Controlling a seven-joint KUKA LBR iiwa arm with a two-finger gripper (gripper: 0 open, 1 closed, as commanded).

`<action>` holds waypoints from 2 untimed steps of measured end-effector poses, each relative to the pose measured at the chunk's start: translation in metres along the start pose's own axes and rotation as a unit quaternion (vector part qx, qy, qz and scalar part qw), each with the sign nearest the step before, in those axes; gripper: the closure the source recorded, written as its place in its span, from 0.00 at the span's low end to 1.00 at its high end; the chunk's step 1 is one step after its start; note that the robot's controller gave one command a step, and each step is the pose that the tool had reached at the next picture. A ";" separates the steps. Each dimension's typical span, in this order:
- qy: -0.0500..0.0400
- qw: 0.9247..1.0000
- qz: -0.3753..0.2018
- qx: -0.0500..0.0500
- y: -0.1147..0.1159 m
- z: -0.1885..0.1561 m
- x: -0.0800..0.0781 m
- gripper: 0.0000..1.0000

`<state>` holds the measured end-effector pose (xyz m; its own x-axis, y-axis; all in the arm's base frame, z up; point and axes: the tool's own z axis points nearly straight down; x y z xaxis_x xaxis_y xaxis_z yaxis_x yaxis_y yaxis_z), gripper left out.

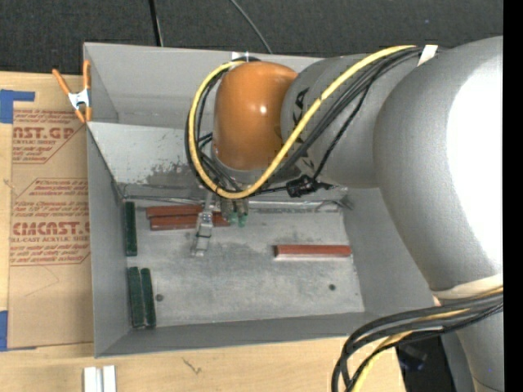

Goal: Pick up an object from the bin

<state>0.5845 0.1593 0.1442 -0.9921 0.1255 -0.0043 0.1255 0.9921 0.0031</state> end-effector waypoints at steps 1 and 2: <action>0.003 1.000 0.006 0.003 0.000 0.057 -0.003 0.00; 0.000 1.000 0.002 0.000 0.007 0.048 -0.003 0.00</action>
Offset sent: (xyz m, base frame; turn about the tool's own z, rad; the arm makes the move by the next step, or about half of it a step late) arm 0.0022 -0.0199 -0.0701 0.0040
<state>0.5881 0.1658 0.0966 -0.9916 0.1296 -0.0042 0.1296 0.9916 0.0038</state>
